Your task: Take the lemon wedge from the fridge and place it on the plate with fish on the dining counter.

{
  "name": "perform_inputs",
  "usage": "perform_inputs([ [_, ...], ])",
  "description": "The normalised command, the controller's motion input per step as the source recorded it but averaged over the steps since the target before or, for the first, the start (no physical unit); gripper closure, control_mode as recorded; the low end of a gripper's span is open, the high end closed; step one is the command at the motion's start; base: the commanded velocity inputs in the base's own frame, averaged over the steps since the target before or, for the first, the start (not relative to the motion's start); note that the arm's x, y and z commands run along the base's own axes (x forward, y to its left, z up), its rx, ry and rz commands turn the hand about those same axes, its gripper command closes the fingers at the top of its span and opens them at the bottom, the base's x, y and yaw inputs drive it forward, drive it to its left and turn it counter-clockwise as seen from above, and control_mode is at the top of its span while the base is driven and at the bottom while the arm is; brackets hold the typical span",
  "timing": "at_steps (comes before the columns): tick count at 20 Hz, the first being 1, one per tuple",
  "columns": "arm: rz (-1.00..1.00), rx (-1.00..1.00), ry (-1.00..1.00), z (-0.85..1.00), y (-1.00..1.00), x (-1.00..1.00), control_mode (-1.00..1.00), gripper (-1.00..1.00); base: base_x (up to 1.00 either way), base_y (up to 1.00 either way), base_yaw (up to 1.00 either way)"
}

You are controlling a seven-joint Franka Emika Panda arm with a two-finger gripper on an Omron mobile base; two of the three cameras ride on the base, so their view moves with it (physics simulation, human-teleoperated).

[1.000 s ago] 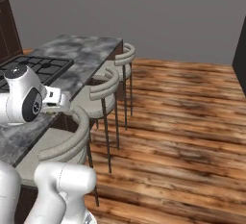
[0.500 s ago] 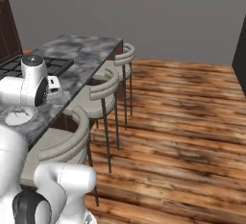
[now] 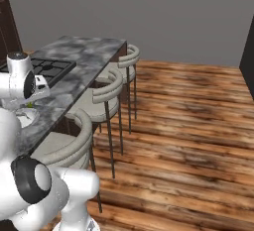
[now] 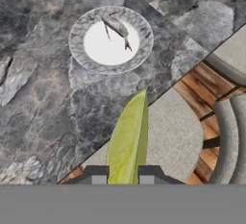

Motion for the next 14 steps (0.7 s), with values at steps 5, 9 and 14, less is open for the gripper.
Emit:
perform_inputs([
  [5,0.00,-0.21,0.13,-0.25,0.98,0.32,-1.00,1.00,0.00,0.00,0.00],
  [9,0.00,-0.03,0.08,-0.04,0.29,0.09,-1.00,1.00,0.00,0.00,0.00],
  [14,0.03,0.00,0.01,-0.33,0.05,0.05,-1.00,1.00,0.00,0.00,0.00],
])
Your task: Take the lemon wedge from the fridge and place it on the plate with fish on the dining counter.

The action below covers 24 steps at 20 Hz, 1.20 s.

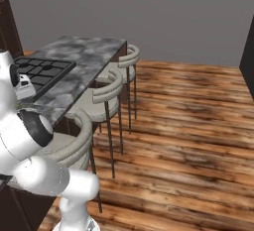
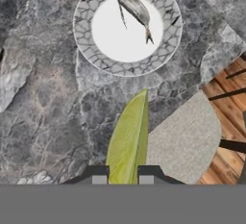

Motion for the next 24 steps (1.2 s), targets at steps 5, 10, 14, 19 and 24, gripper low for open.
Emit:
perform_inputs([
  [5,0.01,0.00,0.00,-0.37,0.21,0.35,-1.00,1.00,0.00,0.00,0.00],
  [10,0.00,0.00,-0.01,-0.36,0.51,0.53,-1.00,1.00,0.00,0.00,0.00],
  [14,0.01,0.00,-0.02,-0.34,0.66,0.39,-1.00,1.00,0.00,0.00,0.00],
  [19,0.02,0.00,0.00,-0.28,0.45,0.28,-1.00,1.00,0.00,0.00,0.00],
  [24,0.01,0.00,0.00,-0.23,0.20,0.23,-1.00,1.00,0.00,0.00,0.00],
])
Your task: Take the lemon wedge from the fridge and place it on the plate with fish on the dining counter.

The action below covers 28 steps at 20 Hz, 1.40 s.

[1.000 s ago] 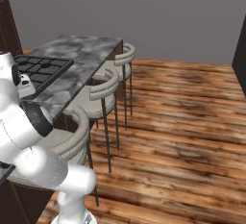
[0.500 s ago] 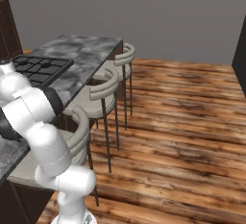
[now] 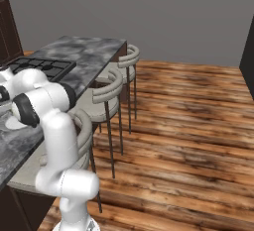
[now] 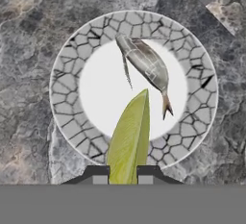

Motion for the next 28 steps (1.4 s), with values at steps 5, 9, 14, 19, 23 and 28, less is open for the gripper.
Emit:
perform_inputs([
  [5,0.00,-0.03,0.00,-0.38,0.16,0.18,-1.00,1.00,0.00,0.00,0.00],
  [9,0.01,-0.03,0.00,-0.41,0.12,0.10,-1.00,1.00,0.00,0.00,0.00],
  [14,0.01,-0.01,0.00,-0.30,0.03,0.08,-1.00,1.00,0.00,0.00,0.00],
  [19,0.00,0.00,0.00,-0.28,0.01,0.24,-1.00,1.00,0.00,0.00,0.00],
  [23,0.01,-0.01,0.00,-0.26,0.05,0.22,-1.00,1.00,0.00,0.00,0.00],
  [28,0.01,0.00,0.00,-0.04,0.06,0.04,-1.00,-1.00,0.00,0.00,0.00],
])
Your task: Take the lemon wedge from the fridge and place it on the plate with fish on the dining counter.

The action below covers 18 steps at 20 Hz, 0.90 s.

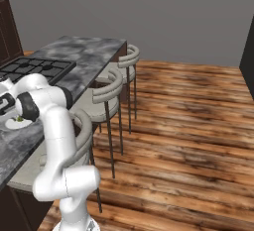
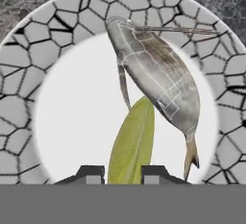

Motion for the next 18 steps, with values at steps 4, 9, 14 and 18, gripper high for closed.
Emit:
perform_inputs([
  [4,0.00,0.00,-0.05,0.57,0.00,-0.24,-1.00,-1.00,0.00,0.00,0.00],
  [9,0.00,0.01,-0.02,0.95,-0.21,-0.94,-1.00,-1.00,0.00,0.00,0.00],
  [14,0.02,0.01,-0.11,0.28,-0.91,-1.00,-1.00,-1.00,0.00,0.00,0.00],
  [18,0.00,0.08,-0.09,0.00,-1.00,-1.00,-1.00,-1.00,0.00,0.00,0.00],
])
